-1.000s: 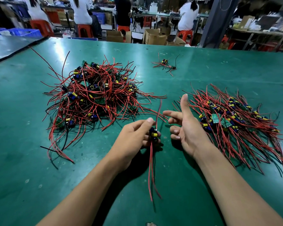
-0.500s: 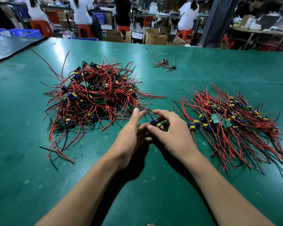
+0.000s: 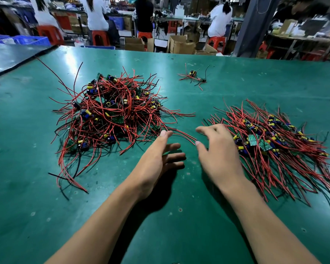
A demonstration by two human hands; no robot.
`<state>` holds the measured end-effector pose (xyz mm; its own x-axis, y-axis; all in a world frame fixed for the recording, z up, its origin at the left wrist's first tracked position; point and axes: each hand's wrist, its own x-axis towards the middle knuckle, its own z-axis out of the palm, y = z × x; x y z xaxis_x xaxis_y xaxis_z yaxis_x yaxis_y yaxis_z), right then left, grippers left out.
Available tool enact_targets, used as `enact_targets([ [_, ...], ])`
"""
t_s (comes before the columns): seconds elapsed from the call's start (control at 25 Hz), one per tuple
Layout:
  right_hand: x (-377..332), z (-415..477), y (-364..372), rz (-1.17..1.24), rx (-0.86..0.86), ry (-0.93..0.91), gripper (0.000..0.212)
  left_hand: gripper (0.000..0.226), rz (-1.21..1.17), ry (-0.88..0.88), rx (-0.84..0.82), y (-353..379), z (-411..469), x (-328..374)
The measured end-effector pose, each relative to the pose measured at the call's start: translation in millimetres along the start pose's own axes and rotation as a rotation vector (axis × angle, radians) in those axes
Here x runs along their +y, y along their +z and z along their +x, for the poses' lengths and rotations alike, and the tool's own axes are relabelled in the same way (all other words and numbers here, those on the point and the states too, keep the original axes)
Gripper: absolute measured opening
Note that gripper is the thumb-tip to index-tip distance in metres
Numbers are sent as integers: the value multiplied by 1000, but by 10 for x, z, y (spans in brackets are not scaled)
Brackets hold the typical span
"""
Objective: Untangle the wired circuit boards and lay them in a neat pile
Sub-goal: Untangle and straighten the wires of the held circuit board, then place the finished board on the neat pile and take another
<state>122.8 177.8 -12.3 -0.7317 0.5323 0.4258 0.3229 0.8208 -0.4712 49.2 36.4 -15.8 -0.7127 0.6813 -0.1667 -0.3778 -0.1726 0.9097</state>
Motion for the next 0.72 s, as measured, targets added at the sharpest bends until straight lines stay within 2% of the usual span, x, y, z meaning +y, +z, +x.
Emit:
enact_targets([
  [0.04,-68,-40,70,27,-61,-54,32,44,-18,-4,15,1,1,0],
  [0.12,-113,-93,189,-13,-158,-50,29,38,-47,-4,36,16,-5,6],
  [0.24,29,-32,169,-142,-172,94,38,28,-21,38,110,3,15,18],
  [0.36,118,16,86,-180,-171,144,42,28,0,80,173,-39,51,43],
  [0.6,-176,-84,214,1,-102,-86,22,29,78,170,228,-78,46,-7],
  [0.72,-276,-58,387,99,-71,-184,18,31,136,195,237,-70,30,-30],
])
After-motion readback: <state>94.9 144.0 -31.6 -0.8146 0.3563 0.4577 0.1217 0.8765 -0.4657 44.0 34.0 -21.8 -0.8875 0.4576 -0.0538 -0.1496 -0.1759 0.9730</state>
